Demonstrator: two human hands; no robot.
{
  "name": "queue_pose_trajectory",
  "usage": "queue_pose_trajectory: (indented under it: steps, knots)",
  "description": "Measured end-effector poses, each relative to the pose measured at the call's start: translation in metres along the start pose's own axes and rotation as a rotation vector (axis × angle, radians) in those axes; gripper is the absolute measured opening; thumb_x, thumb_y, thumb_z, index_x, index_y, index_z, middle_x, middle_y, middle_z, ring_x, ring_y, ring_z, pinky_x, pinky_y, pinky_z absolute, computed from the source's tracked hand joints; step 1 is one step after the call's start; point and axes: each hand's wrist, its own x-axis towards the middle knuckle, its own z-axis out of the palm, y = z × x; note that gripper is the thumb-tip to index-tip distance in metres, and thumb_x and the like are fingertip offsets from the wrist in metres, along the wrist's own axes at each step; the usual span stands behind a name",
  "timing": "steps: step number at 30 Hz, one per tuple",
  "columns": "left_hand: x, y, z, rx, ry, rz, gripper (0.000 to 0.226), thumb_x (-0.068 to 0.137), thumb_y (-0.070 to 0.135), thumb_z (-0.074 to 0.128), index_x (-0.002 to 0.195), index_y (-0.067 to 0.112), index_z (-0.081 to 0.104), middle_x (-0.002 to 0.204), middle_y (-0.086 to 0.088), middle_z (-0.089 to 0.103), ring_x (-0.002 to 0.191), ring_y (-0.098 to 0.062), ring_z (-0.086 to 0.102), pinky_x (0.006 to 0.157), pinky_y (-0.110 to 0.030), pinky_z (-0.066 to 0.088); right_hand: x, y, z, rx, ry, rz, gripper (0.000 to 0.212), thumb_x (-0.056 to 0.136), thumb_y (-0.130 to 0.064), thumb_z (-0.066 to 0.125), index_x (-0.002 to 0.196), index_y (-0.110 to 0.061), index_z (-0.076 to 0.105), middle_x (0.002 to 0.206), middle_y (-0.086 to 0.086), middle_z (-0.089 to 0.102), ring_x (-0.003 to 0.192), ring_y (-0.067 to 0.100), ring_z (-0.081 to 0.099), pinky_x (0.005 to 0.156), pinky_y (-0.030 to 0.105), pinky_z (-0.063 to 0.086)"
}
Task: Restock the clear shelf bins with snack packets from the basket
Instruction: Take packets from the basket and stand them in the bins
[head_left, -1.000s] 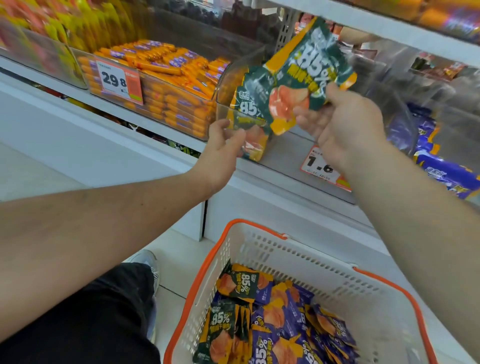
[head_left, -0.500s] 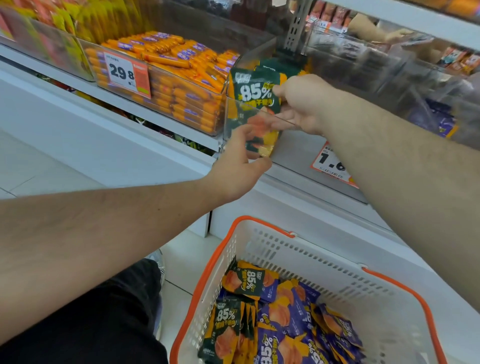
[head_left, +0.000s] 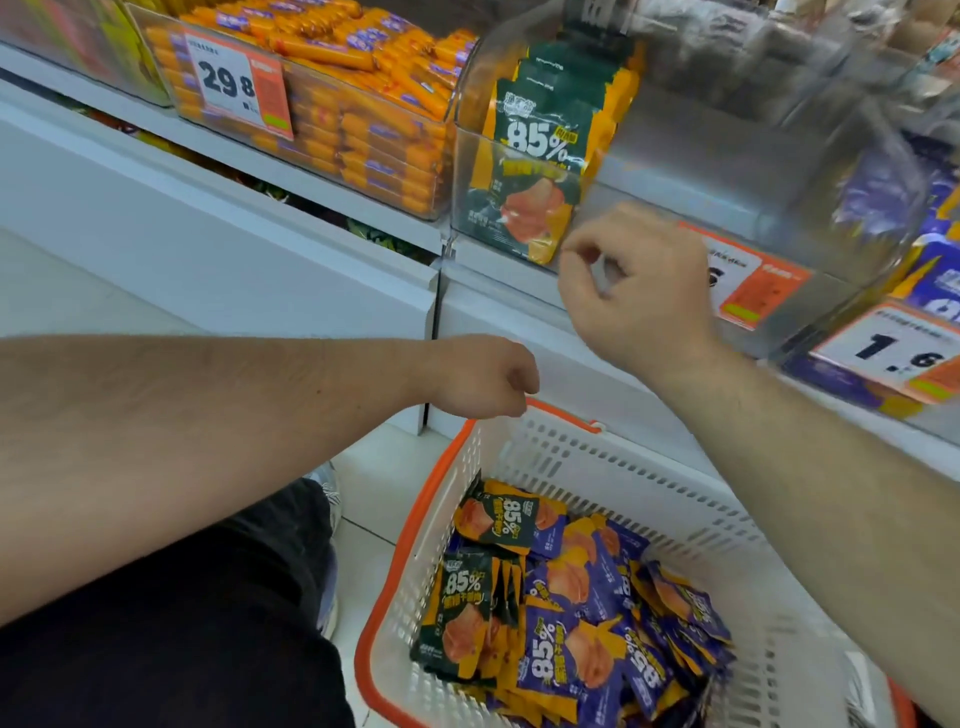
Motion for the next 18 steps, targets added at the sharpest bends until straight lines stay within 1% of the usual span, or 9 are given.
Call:
queue_pose_trajectory:
  steps: [2, 4, 6, 8, 10, 12, 13, 16, 18]
  knots:
    - [-0.001, 0.001, 0.006, 0.085, -0.078, -0.010, 0.039, 0.098, 0.027, 0.052, 0.136, 0.020, 0.050, 0.135, 0.004, 0.053, 0.105, -0.008, 0.047, 0.086, -0.021, 0.034, -0.046, -0.001, 0.012, 0.112, -0.038, 0.304, 0.012, 0.078, -0.007, 0.060, 0.067, -0.011, 0.064, 0.063, -0.007, 0.052, 0.058, 0.008, 0.041, 0.058, 0.014, 0.034]
    - [-0.002, 0.003, 0.011, 0.172, -0.185, -0.029, 0.042, 0.099, 0.029, 0.051, 0.139, 0.018, 0.048, 0.137, 0.003, 0.051, 0.115, -0.013, 0.049, 0.089, -0.023, 0.035, -0.096, -0.004, 0.028, 0.157, -0.210, 0.704, 0.018, 0.084, -0.011, 0.060, 0.066, -0.013, 0.063, 0.062, -0.005, 0.056, 0.057, 0.008, 0.049, 0.058, 0.019, 0.040]
    - [-0.001, 0.003, 0.016, 0.231, -0.293, -0.053, 0.041, 0.100, 0.030, 0.049, 0.137, 0.014, 0.051, 0.136, -0.001, 0.054, 0.121, -0.018, 0.051, 0.092, -0.027, 0.039, -0.146, -0.011, 0.044, 0.115, -0.561, 0.888, 0.026, 0.089, -0.016, 0.057, 0.063, -0.012, 0.057, 0.061, 0.004, 0.056, 0.057, 0.015, 0.049, 0.063, 0.032, 0.042]
    - [0.000, 0.002, 0.020, 0.253, -0.345, -0.074, 0.040, 0.100, 0.031, 0.049, 0.135, 0.013, 0.053, 0.135, -0.003, 0.056, 0.120, -0.019, 0.052, 0.092, -0.029, 0.040, -0.188, -0.023, 0.060, 0.110, -0.921, 1.009, 0.027, 0.092, -0.020, 0.054, 0.072, -0.002, 0.059, 0.070, 0.017, 0.058, 0.060, 0.023, 0.050, 0.064, 0.042, 0.047]
    - [0.001, 0.003, 0.022, 0.259, -0.342, -0.082, 0.040, 0.100, 0.032, 0.050, 0.136, 0.015, 0.053, 0.135, -0.001, 0.055, 0.120, -0.018, 0.051, 0.091, -0.027, 0.039, -0.216, -0.031, 0.075, 0.144, -1.139, 1.231, 0.024, 0.092, -0.018, 0.054, 0.081, 0.003, 0.058, 0.075, 0.022, 0.060, 0.061, 0.027, 0.052, 0.057, 0.040, 0.044]
    - [0.003, 0.004, 0.023, 0.256, -0.330, -0.080, 0.041, 0.100, 0.033, 0.050, 0.137, 0.016, 0.052, 0.136, 0.001, 0.054, 0.120, -0.017, 0.051, 0.093, -0.027, 0.039, -0.233, -0.037, 0.083, 0.205, -1.223, 1.468, 0.020, 0.090, -0.014, 0.051, 0.072, -0.007, 0.047, 0.064, 0.012, 0.053, 0.057, 0.026, 0.050, 0.055, 0.033, 0.038]
    - [0.004, 0.005, 0.023, 0.253, -0.327, -0.078, 0.040, 0.100, 0.033, 0.049, 0.137, 0.017, 0.052, 0.137, 0.001, 0.054, 0.120, -0.017, 0.051, 0.095, -0.028, 0.040, -0.239, -0.040, 0.087, 0.208, -1.227, 1.541, 0.021, 0.090, -0.014, 0.050, 0.070, -0.011, 0.044, 0.063, 0.008, 0.052, 0.058, 0.026, 0.051, 0.055, 0.031, 0.040]
    - [0.005, 0.005, 0.022, 0.245, -0.326, -0.075, 0.041, 0.101, 0.033, 0.049, 0.138, 0.016, 0.051, 0.139, 0.001, 0.053, 0.122, -0.016, 0.050, 0.096, -0.027, 0.038, -0.247, -0.048, 0.094, 0.150, -1.303, 1.456, 0.022, 0.089, -0.014, 0.049, 0.068, -0.016, 0.041, 0.069, 0.004, 0.048, 0.064, 0.025, 0.052, 0.060, 0.035, 0.049]
    - [0.006, 0.005, 0.021, 0.243, -0.324, -0.076, 0.042, 0.101, 0.034, 0.049, 0.139, 0.017, 0.049, 0.140, 0.002, 0.051, 0.123, -0.015, 0.048, 0.093, -0.025, 0.036, -0.253, -0.051, 0.098, 0.195, -1.290, 1.518, 0.021, 0.090, -0.016, 0.052, 0.070, -0.017, 0.043, 0.071, 0.004, 0.049, 0.061, 0.023, 0.054, 0.062, 0.035, 0.054]
